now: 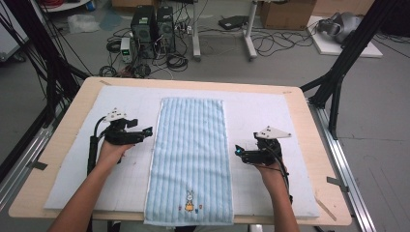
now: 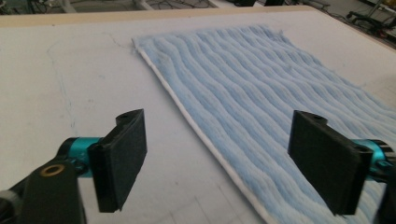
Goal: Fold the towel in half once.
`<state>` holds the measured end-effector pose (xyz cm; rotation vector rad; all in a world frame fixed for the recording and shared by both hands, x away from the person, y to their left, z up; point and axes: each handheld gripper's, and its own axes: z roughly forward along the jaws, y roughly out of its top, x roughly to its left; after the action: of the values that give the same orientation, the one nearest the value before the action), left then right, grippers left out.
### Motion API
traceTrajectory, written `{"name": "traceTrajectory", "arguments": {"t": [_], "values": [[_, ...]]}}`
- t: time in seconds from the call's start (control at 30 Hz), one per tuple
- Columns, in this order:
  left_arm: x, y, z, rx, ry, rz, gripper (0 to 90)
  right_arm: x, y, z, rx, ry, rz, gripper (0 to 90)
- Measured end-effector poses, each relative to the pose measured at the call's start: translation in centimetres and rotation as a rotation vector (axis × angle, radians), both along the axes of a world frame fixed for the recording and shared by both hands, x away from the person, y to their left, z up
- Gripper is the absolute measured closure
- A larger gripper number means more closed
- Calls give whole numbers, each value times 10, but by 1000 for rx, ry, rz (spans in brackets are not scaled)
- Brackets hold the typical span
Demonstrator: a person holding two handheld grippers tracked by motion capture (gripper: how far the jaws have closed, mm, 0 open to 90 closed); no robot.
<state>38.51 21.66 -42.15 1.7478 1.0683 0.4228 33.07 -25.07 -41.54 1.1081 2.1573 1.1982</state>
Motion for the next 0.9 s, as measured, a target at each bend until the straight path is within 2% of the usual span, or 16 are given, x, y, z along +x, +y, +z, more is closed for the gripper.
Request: {"name": "traceTrajectory", "arguments": {"t": [0.2,0.43,0.5,0.57,0.67,0.8,0.9], "values": [[25,-11,4,2,15,8,225,1,2,-2,5,14,2,115],[47,-20,-4,46,68,47,276,2,2,-2,14,16,1,116],[52,-20,-8,19,76,72,326,2,2,-2,15,20,-1,116],[58,-21,-15,40,107,97,341,2,3,-2,13,17,1,116],[65,-26,-24,60,139,100,346,3,3,-3,16,22,-1,116],[70,-36,-29,57,143,98,358,5,4,-5,17,31,-4,116],[73,-42,-30,103,147,102,385,6,6,-6,12,33,5,116]]}}
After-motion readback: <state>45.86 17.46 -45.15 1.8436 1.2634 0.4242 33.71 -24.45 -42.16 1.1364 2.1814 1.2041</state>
